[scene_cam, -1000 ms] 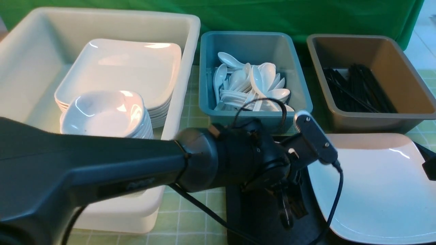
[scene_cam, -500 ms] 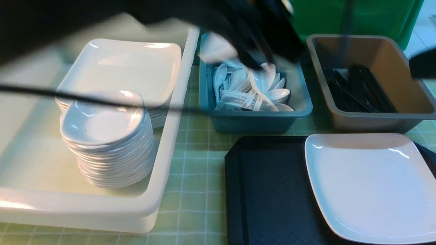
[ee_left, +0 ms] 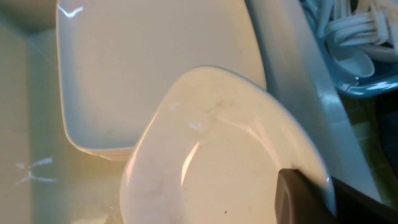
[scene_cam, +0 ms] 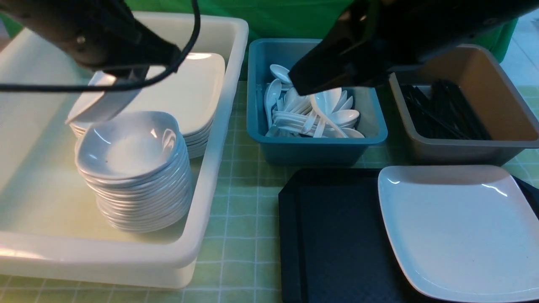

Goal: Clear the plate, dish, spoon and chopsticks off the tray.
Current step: Use the left arm to put the small plate into the large storage box on the left, then use the left arm to grab a plate from the dinner plate

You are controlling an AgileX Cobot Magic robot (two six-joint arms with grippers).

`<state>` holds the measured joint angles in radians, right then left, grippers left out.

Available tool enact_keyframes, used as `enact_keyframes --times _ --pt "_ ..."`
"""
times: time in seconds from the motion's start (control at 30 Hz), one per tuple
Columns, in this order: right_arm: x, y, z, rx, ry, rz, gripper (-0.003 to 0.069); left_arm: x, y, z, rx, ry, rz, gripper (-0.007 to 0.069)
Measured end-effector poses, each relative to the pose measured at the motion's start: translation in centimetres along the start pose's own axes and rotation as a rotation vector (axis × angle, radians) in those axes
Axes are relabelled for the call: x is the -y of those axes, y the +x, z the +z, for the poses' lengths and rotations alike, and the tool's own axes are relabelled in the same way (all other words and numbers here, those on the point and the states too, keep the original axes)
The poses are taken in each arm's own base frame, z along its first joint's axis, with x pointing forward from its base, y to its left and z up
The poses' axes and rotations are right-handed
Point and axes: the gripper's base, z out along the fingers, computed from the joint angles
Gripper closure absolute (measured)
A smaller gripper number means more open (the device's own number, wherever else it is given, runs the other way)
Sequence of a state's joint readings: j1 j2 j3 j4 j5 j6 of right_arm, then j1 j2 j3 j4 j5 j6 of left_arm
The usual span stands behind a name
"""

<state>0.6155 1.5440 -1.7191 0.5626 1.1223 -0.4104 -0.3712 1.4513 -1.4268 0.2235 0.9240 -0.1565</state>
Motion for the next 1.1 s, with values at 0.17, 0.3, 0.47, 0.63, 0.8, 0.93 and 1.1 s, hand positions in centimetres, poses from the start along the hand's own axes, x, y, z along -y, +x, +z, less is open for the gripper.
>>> enact_keyframes --times 0.17,0.3,0.47,0.63,0.8,0.93,1.1 --pt "0.4 -0.3 0.3 0.007 0.024 0.012 0.0657 0.3 2.1 2.3 -0.049 0.009 -0.011 0.0611" --pt "0.2 -0.8 -0.2 0.025 0.036 -0.003 0.0655 0.7 2.7 3.1 -0.040 0.041 -0.032 0.0537" --pt "0.4 -0.7 -0.4 0.009 0.068 -0.024 0.0653 0.9 3.0 3.0 -0.066 0.064 -0.058 0.0351" --pt "1.1 0.0 -1.4 -0.057 0.128 -0.034 0.0652 0.9 2.8 1.3 -0.116 0.089 -0.099 0.0145" --pt "3.3 1.2 -5.1 -0.096 0.383 -0.011 0.0652 3.1 1.4 -1.7 -0.058 0.292 -0.150 0.0174" --pt "5.5 4.0 -9.1 -0.118 0.584 0.086 0.0656 7.8 0.5 -1.9 -0.075 0.454 -0.099 0.0482" --pt "7.7 10.2 -11.9 -0.196 0.718 0.293 0.0657 14.6 -0.4 2.5 -0.158 0.555 -0.019 0.0627"
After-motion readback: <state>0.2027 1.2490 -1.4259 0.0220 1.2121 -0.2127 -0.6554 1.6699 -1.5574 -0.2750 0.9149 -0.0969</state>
